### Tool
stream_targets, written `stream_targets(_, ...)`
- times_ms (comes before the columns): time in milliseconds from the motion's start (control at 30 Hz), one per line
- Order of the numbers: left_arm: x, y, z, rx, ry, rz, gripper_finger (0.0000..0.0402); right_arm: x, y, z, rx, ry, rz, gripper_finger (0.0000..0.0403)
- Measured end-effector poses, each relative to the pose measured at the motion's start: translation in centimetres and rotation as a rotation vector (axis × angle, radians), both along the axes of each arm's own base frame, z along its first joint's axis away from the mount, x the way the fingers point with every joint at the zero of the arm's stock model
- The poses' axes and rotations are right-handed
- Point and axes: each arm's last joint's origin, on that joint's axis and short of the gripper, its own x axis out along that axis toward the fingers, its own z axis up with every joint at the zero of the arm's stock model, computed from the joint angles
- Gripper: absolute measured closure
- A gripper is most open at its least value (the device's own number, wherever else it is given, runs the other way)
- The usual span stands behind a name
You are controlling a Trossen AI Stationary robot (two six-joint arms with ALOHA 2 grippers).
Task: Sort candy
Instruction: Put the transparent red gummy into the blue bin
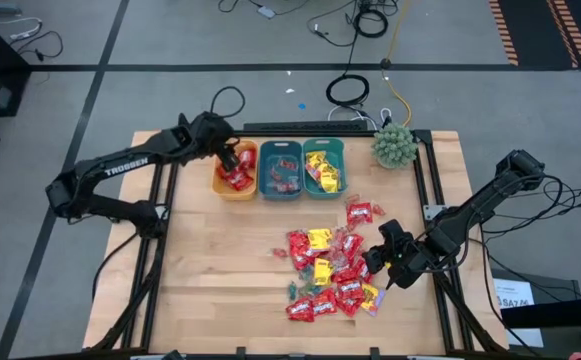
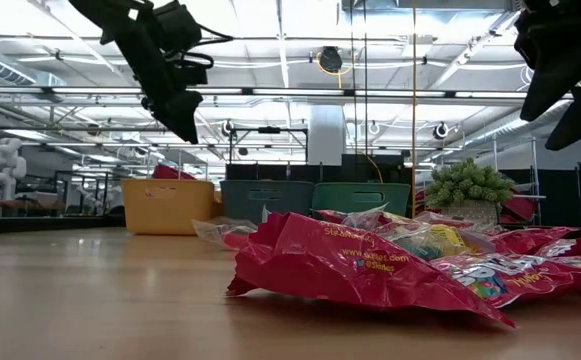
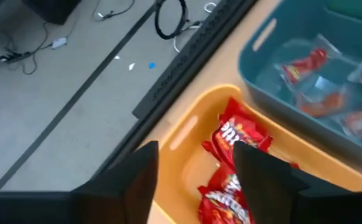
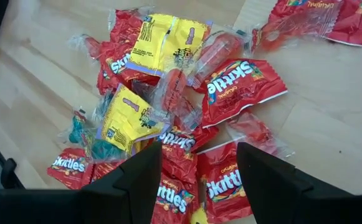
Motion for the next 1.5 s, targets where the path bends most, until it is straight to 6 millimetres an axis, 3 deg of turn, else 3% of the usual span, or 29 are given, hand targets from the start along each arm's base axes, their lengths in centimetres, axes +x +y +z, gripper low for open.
stream_targets(167,-0.2,0.5,0.2,0.032,-0.005,0.035,0.0152,0.0,0.0,0.0,0.012,-0.003,-0.016,0.0204)
stream_targets(533,-0.2,0.5,0.2,0.051,0.005,0.055,0.0148,0.0,0.0,0.0,0.011,-0.002,-0.013,0.0204)
stream_targets(667,0.1,0.4,0.2,-0.008,-0.061,0.015,0.0148,0.0,0.0,0.0,0.007,-0.001,-0.008,0.0204)
stream_targets(767,0.6,-0.2,0.2,-0.105,-0.127,-0.125,0.0149,0.0,0.0,0.0,0.007,0.001,-0.006,0.0204)
stream_targets(933,2.5,-3.1,0.4,-0.203,-0.197,-0.429,0.0169,0.0,0.0,0.0,-0.003,0.004,0.008,0.0204)
stream_targets(1133,5.3,-8.5,-0.6,-0.226,-0.126,-0.709,0.019,0.0,0.0,0.0,-0.021,0.009,0.032,0.0204)
stream_targets(1300,7.7,-12.7,-3.3,-0.197,0.032,-0.859,0.0191,0.0,0.0,0.0,-0.031,0.012,0.048,0.0204)
stream_targets(1500,10.0,-16.1,-7.1,-0.217,0.147,-0.957,0.0191,0.0,0.0,0.0,-0.03,0.012,0.05,0.0204)
